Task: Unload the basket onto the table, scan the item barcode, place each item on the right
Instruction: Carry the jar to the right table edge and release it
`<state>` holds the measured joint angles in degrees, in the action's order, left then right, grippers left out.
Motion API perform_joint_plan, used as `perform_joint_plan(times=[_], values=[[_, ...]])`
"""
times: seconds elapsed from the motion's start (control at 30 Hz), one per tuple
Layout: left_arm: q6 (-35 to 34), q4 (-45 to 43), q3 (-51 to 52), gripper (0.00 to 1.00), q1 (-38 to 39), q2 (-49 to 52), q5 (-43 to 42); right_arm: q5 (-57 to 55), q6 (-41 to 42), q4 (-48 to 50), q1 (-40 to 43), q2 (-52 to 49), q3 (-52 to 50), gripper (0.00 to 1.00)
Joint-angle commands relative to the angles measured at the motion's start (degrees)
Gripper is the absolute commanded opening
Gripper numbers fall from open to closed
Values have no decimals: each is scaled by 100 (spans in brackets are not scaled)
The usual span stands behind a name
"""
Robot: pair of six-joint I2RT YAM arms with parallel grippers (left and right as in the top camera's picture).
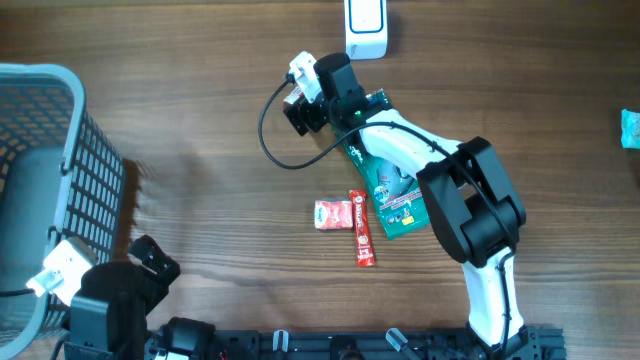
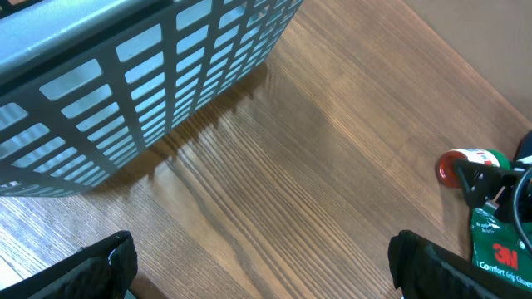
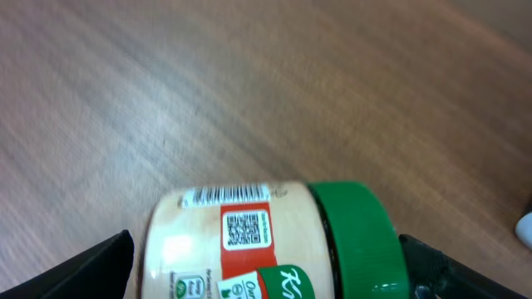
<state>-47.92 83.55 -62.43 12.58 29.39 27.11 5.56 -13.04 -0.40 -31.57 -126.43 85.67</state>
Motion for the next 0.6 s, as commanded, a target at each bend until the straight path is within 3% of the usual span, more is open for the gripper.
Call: perform_joint_plan(times=[0.0,0.1,0.27,0.37,0.57], values=[[-55,-11,-37,100,-44,-20,13,223,-210,-282,33,-164,7,100],[-55,-11,-37,100,-44,-20,13,221,-240,-291,94,-164,7,100],[-55,-11,-37,100,-44,-20,13,166,50,-297,162,-162,11,85],[-55,-11,-37,100,-44,-20,13,-37,278,-293,162,-125,70,83],[-55,-11,-37,100,-44,-20,13,-68,468,-868,205,745,70,80]])
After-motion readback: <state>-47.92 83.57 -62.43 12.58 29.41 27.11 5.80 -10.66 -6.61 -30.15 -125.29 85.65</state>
